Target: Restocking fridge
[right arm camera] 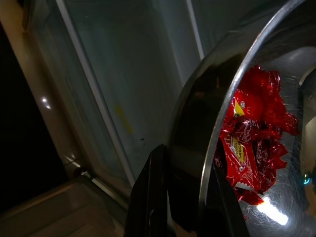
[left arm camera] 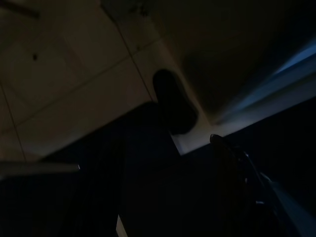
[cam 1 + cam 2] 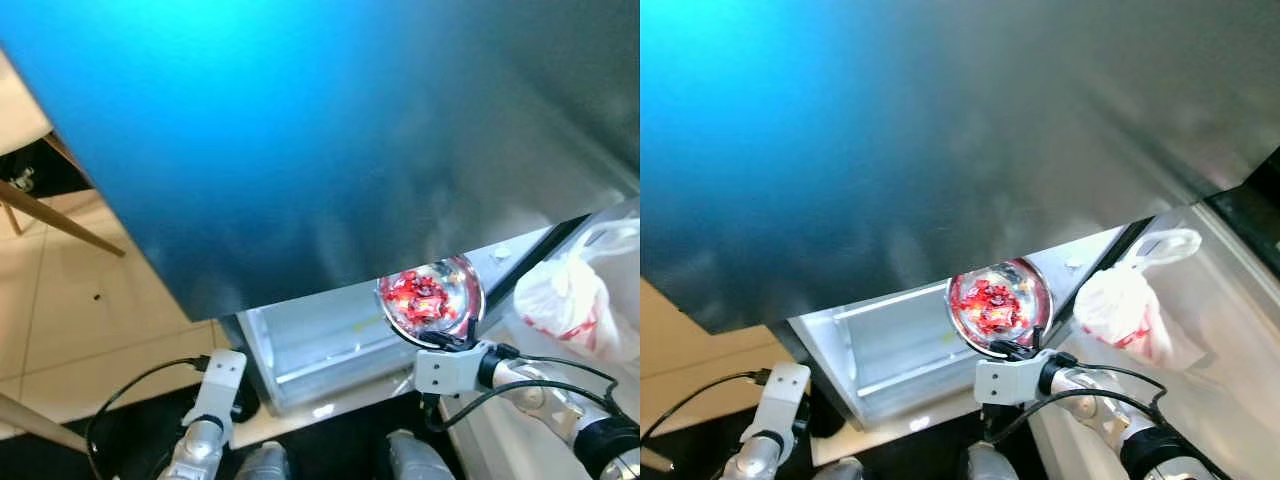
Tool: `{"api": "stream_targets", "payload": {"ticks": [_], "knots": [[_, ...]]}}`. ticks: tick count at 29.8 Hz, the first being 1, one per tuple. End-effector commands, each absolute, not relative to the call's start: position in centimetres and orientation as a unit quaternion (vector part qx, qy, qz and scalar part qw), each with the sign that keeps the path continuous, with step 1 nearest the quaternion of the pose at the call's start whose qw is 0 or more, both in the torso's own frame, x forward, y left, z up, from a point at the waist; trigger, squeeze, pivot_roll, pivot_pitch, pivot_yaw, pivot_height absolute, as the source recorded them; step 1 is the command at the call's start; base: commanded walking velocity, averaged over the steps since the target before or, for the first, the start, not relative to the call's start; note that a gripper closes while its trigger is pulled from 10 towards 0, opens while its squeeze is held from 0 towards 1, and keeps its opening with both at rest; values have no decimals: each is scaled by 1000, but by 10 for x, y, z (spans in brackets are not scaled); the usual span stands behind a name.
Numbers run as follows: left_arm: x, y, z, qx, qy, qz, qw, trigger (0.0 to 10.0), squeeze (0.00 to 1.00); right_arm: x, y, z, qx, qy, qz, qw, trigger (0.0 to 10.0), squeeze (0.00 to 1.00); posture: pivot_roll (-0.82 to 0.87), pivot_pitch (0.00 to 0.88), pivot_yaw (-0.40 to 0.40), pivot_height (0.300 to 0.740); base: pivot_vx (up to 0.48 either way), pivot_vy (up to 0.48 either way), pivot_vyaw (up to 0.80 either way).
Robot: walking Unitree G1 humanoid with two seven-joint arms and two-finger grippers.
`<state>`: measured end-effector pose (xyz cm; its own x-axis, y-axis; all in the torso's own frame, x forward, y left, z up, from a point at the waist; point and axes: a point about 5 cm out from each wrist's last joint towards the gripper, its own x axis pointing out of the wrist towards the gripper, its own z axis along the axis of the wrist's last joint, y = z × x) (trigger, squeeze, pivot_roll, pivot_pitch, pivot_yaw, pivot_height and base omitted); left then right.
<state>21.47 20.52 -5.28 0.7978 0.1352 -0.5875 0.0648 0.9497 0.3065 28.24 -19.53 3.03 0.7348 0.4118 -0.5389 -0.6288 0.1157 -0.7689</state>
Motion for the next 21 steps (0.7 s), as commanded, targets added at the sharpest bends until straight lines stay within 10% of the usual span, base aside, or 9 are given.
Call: {"api": "stream_targets", "payload": {"ticks": [1, 21], "knots": [[210, 205, -57, 158, 330, 18, 930, 10000, 0, 283, -199, 32, -563, 97, 343, 746, 10000, 0, -41, 172, -33, 740, 0, -480, 0], [210, 207, -56, 153, 327, 29, 932, 10000, 0, 281, -197, 31, -559, 97, 348, 746, 10000, 0, -42, 165, -28, 740, 0, -117, 0]]}}
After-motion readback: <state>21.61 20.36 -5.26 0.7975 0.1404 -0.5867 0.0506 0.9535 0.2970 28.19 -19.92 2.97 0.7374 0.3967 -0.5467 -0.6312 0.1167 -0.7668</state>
